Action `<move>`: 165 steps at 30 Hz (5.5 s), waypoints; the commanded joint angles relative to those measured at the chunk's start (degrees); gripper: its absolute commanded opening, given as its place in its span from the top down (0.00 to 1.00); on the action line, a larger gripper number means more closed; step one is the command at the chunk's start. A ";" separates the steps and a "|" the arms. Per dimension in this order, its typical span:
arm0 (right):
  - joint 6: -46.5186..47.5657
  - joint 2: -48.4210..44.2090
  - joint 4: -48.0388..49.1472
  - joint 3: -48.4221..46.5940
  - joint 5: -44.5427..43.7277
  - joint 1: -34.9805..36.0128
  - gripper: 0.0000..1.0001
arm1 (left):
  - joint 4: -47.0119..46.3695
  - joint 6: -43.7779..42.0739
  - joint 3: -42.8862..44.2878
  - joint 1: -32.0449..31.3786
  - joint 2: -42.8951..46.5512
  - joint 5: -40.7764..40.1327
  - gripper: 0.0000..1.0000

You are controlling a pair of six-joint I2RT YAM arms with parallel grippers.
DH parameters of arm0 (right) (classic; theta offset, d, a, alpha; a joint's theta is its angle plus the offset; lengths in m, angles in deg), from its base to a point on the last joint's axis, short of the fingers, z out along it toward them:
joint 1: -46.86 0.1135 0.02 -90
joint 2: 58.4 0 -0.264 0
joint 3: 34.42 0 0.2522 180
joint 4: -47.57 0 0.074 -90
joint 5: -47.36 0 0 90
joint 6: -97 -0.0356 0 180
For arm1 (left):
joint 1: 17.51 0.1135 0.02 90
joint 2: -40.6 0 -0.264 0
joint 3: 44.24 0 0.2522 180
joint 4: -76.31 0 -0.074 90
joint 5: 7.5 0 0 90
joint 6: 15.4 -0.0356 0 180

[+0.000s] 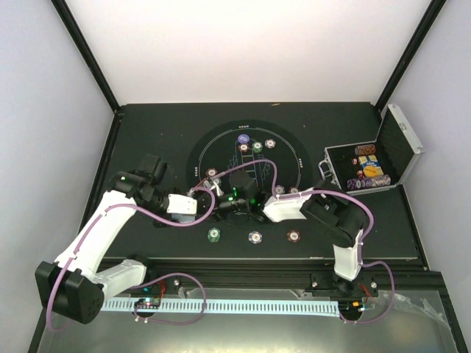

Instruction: Distribute texas hold em gaming equipment

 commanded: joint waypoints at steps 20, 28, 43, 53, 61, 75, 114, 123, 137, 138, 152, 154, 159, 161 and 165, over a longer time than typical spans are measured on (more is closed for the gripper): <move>4.41 -7.11 -11.52 0.80 -0.50 -1.48 0.83 | -5.79 3.20 -3.68 0.04 0.41 -2.16 0.99; -0.79 -6.90 -4.22 2.97 0.00 -1.48 0.99 | -6.29 3.54 -3.81 0.08 -0.67 -3.27 0.99; 8.55 -10.22 -16.24 2.38 6.87 -14.49 0.99 | -5.37 2.53 -4.11 3.37 -2.35 -6.45 0.98; 25.45 5.68 -45.93 -25.66 6.24 -20.53 0.99 | -1.88 4.86 -0.81 4.56 -2.78 -4.03 0.98; 27.49 25.66 -57.29 -51.46 3.19 -20.46 0.99 | -0.25 9.16 -0.13 4.47 -1.88 -1.85 0.98; 29.33 34.03 -64.66 -65.32 -0.31 -19.97 0.66 | 1.12 10.23 -0.24 4.47 0.76 -1.19 0.98; 3.45 -8.46 -1.78 3.34 1.45 -0.82 0.26 | 3.01 10.05 3.15 4.39 0.94 1.68 0.98; 1.36 -4.02 -0.73 -0.62 1.78 1.43 0.32 | 3.16 9.64 3.22 4.37 1.18 2.96 0.99; -2.08 5.11 0.08 -9.24 2.25 2.92 0.43 | 4.56 8.93 4.17 4.38 1.91 4.16 0.99; -2.41 5.77 0.30 -9.72 2.27 2.87 0.44 | 4.72 8.86 4.11 4.34 1.91 4.16 0.98; -3.43 7.19 3.60 -3.58 2.20 0.45 0.55 | 5.11 8.39 4.09 4.39 2.49 3.27 0.98; -1.12 5.72 0.60 -2.46 2.02 -0.24 0.56 | 5.10 8.38 4.02 4.33 2.58 3.20 0.98; 4.06 2.61 -6.44 -2.10 1.60 -0.99 0.57 | 4.71 8.47 3.54 4.42 2.65 2.80 0.98; 4.78 1.56 -7.40 -2.32 1.69 -0.95 0.58 | 4.31 8.47 3.04 4.37 2.64 2.54 0.98; 5.68 -0.37 -9.21 -2.95 1.79 -0.95 0.58 | 3.61 8.64 2.21 4.37 2.56 2.23 0.98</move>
